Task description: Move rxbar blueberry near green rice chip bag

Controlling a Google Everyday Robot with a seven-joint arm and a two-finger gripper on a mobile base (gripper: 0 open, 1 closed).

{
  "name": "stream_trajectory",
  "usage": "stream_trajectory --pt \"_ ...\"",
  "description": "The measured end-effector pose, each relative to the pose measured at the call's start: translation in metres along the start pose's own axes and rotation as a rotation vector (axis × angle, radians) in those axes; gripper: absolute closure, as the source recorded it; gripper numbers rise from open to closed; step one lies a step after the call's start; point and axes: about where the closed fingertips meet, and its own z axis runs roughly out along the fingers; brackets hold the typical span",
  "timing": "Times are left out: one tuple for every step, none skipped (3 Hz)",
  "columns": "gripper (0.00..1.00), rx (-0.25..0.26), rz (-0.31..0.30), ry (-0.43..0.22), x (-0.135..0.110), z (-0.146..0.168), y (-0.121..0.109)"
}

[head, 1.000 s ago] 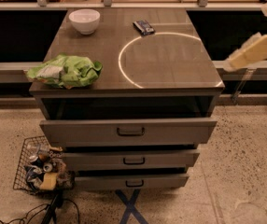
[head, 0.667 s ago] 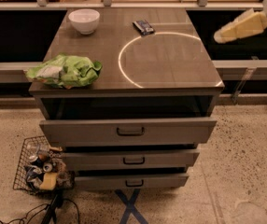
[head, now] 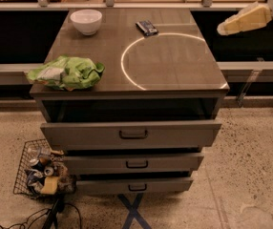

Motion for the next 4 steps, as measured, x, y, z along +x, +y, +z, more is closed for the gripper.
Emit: stream_trajectory --pt "0.0 -0.008 0.016 -0.032 -0.001 0.019 0.001" --pt "0.0 -0.016 0.067 -0.138 -0.014 0.085 -0.005" --pt "0.0 -0.007 0.113 -0.214 -0.022 0.129 -0.007" --pt "0.0 0.0 0.111 -0.202 -0.031 0.167 -0.001"
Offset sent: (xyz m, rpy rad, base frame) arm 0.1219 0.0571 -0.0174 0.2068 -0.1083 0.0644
